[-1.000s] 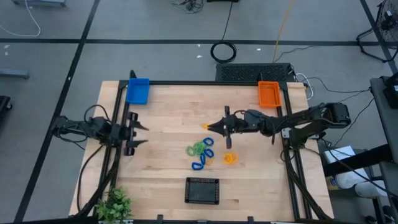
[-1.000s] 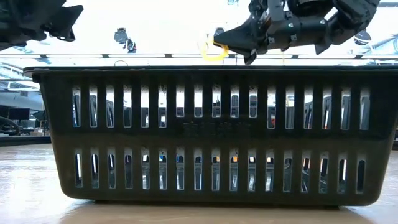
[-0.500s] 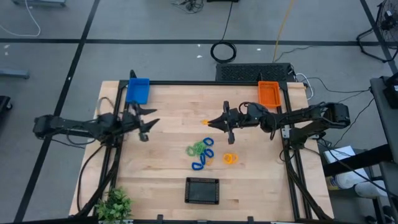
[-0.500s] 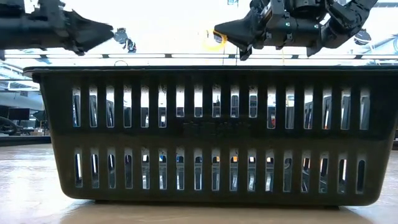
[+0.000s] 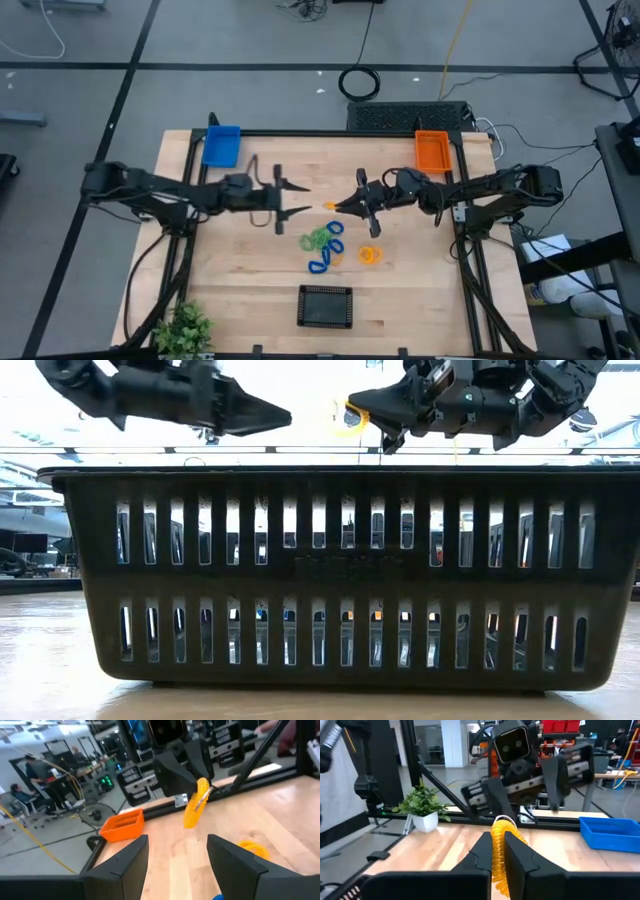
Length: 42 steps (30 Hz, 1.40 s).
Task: Sort spring keychains into baskets
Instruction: Put the orange spring keychain into the blue basket
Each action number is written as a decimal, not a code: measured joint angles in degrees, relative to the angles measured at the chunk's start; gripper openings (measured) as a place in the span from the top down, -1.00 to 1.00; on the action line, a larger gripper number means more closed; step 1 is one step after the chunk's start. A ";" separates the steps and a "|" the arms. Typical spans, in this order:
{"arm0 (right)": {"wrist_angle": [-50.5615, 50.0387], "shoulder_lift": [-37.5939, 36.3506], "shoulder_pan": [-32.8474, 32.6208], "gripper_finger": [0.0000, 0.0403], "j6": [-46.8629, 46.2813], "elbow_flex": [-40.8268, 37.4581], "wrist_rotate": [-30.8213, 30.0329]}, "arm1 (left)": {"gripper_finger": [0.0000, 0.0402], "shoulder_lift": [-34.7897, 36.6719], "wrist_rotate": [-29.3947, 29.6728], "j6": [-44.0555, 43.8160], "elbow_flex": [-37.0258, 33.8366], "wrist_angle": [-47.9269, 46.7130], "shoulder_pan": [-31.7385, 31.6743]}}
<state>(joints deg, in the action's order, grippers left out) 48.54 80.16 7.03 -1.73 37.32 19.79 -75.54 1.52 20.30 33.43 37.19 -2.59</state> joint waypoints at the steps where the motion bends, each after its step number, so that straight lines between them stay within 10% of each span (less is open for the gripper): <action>1: 0.02 0.00 0.00 0.95 0.42 0.00 0.02 | -0.05 -1.53 0.00 0.06 1.10 0.00 0.00; 33: -0.91 0.00 -0.33 0.95 0.80 0.00 -0.38 | -0.05 -12.46 -2.75 -6.55 10.64 3.59 0.46; 42: -0.77 0.00 -1.87 0.95 0.88 0.00 -0.20 | 0.72 -12.46 -3.05 -2.20 10.62 1.92 1.62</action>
<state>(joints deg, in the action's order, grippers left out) 47.77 80.16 5.16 -0.84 37.32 19.59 -88.01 -1.54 18.10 44.05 39.11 -0.97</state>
